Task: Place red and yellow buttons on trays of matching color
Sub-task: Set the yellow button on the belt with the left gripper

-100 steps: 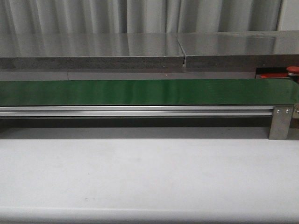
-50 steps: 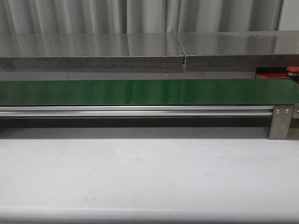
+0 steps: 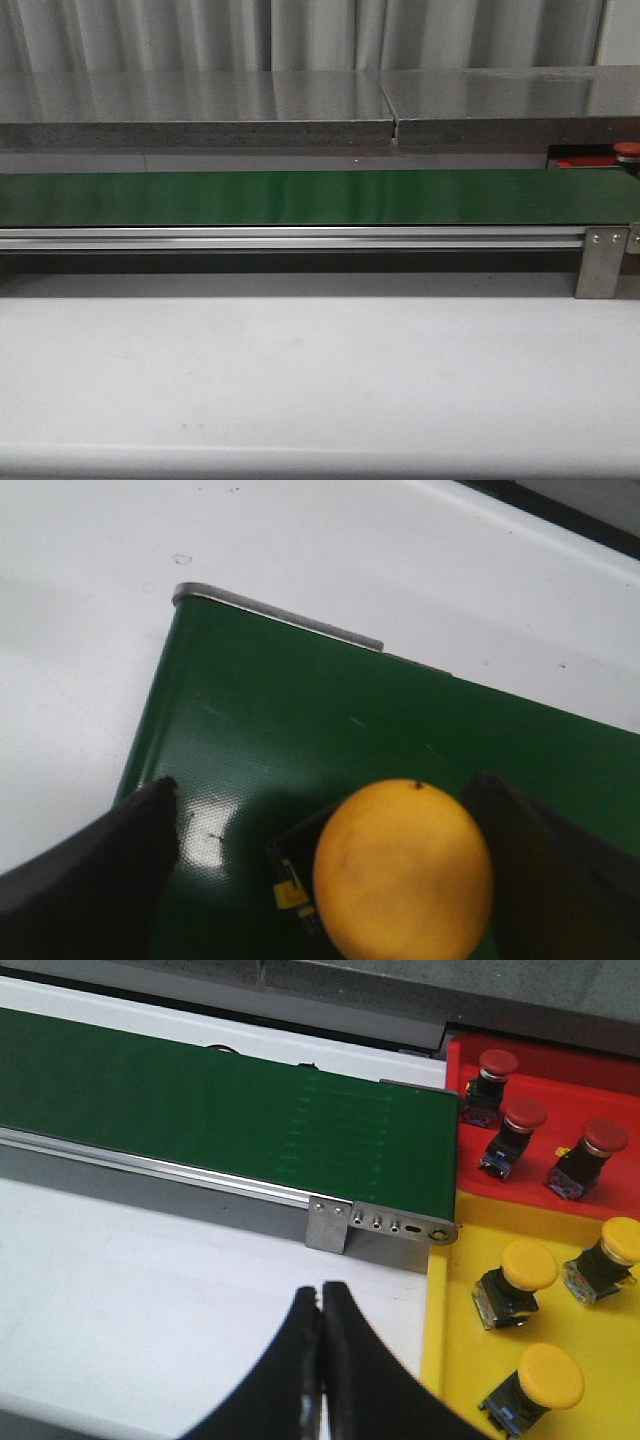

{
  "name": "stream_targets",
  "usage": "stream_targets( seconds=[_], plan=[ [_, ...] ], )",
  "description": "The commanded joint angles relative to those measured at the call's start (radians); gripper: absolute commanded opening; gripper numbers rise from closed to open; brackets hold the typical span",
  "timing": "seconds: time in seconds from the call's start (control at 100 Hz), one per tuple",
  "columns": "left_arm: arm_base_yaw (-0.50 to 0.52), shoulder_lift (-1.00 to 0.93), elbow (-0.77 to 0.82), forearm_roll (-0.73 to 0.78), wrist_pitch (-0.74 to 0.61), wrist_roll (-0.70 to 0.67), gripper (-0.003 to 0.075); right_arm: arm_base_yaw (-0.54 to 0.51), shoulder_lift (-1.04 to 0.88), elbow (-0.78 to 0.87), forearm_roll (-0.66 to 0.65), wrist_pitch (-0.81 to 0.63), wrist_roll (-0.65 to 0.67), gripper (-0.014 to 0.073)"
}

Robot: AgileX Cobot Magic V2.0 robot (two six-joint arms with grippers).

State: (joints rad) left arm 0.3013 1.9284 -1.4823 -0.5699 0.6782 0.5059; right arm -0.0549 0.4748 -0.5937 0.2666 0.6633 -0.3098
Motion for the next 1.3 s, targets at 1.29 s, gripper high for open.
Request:
stream_targets(
  seconds=[1.29],
  plan=[
    [0.201, 0.097, -0.258, 0.107, -0.165, 0.001, 0.0579, -0.003, 0.002, -0.026, 0.009, -0.074, -0.006, -0.0067]
  ],
)
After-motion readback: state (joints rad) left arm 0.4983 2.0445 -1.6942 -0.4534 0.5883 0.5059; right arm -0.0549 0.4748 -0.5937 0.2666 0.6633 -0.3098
